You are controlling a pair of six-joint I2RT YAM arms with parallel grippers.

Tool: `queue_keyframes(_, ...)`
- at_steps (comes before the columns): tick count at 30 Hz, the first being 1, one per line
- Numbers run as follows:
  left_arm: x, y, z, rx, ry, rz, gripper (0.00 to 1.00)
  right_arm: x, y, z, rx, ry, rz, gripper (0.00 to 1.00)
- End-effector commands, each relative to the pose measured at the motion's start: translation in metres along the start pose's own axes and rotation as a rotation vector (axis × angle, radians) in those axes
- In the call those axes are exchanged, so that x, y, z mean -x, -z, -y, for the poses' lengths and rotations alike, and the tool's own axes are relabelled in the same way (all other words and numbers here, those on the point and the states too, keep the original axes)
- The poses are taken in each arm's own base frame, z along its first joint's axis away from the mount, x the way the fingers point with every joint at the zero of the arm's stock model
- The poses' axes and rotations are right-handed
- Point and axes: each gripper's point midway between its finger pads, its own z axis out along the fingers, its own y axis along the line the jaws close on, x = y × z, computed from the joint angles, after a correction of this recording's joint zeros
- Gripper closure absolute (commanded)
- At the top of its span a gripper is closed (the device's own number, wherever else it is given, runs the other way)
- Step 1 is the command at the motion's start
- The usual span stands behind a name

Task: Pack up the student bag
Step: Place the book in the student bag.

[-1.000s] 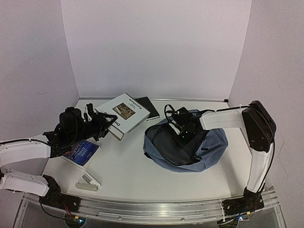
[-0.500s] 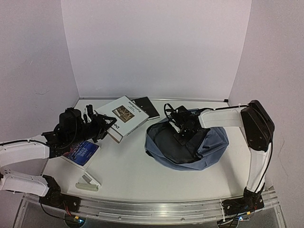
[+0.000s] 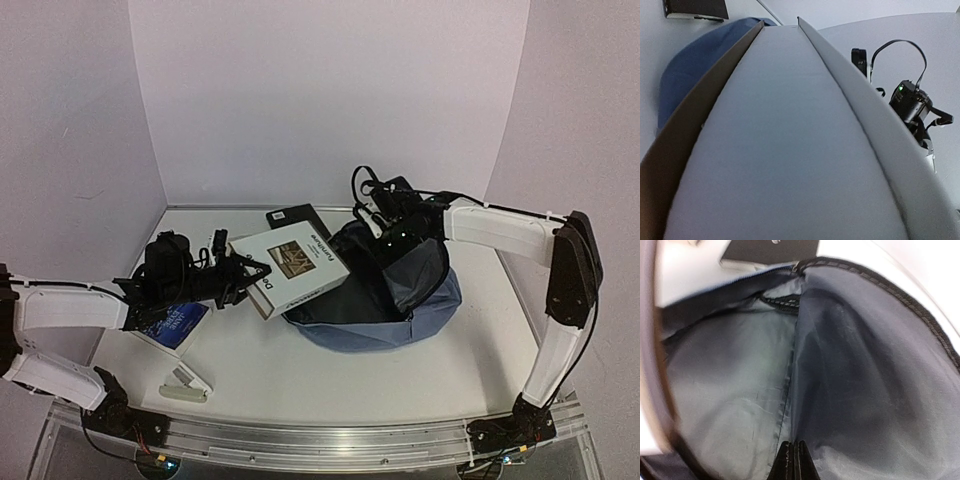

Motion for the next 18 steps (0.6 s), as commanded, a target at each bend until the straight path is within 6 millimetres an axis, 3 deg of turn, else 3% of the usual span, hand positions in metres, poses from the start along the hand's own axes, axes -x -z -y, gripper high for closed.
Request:
queue_keyframes(1, -0.008, -0.006, 0.031, -0.149, -0.070, -0.065, 1.00, 0.041, 0.039, -0.002, 0.049, -0.030, 0.134, 1.00)
queue_keyframes(10, -0.031, -0.041, 0.010, -0.113, -0.067, -0.196, 1.00, 0.060, 0.055, -0.004, 0.079, -0.068, 0.184, 1.00)
queue_keyframes(18, -0.028, -0.069, 0.010, -0.159, -0.029, -0.216, 1.00, 0.056, 0.059, -0.014, 0.142, -0.081, 0.178, 1.00)
